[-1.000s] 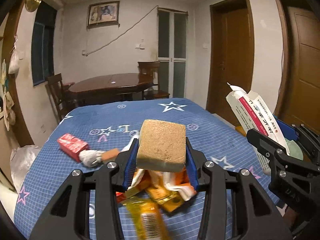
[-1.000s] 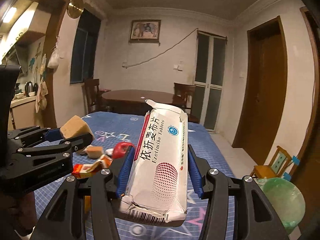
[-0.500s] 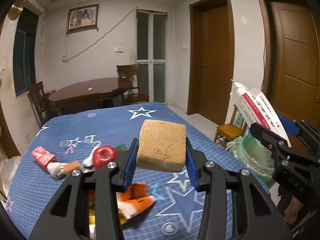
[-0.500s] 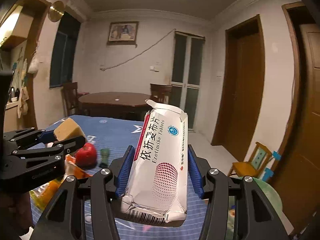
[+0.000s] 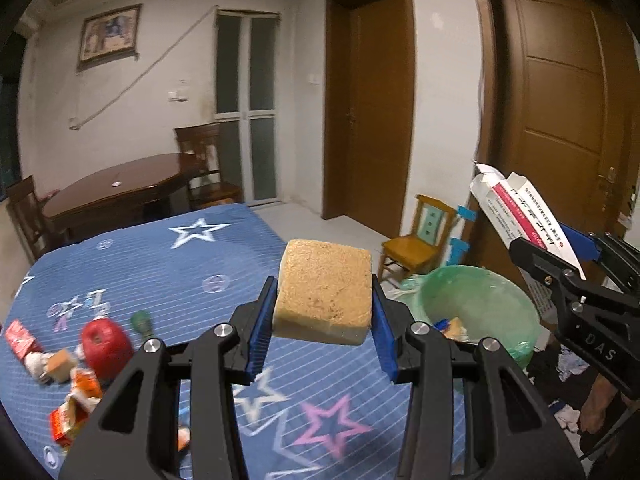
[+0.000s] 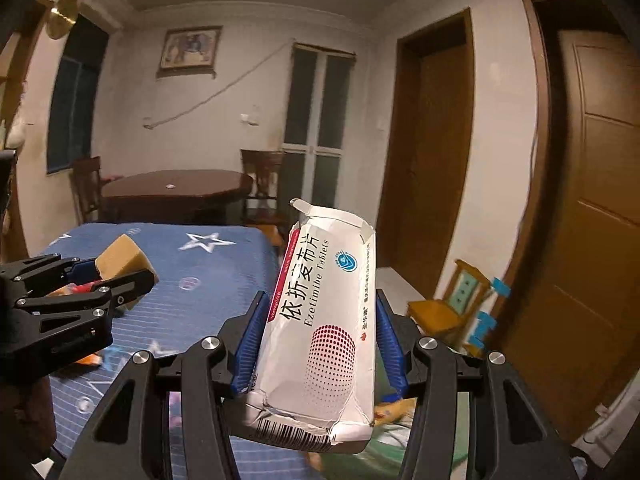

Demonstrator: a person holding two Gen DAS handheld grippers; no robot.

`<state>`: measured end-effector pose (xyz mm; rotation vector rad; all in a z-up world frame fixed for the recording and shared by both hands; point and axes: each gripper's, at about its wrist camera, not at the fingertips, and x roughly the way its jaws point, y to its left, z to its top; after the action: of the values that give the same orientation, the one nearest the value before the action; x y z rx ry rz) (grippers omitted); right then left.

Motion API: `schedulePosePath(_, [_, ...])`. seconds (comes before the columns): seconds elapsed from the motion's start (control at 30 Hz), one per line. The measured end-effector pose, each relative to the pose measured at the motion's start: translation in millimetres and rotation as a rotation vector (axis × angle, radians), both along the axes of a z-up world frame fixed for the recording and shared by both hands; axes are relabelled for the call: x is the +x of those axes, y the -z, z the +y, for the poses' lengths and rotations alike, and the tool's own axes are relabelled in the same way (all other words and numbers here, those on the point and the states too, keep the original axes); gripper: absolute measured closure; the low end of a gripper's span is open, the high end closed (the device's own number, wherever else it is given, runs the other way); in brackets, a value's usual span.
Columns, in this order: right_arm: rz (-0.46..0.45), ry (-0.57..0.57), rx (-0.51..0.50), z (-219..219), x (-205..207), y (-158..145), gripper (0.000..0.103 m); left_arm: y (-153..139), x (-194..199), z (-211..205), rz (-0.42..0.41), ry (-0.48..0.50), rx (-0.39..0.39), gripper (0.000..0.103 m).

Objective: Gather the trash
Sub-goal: 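Carry the sponge and medicine box with both tools over the green bin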

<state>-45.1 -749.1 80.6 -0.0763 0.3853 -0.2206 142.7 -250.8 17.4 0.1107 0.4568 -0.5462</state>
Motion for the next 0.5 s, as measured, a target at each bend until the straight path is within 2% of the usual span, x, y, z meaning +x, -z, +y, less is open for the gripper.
schedulePosePath(0.17, [0.036,0.041,0.025,-42.4,1.7,6.4,0.050,4.0,6.9,-38.2,0.025,0.063,0.004,0.061])
schedulePosePath(0.5, [0.170,0.114,0.139,-138.3,25.3,27.2,0.050,19.8,34.9,-125.4,0.152,0.221,0.043,0.061])
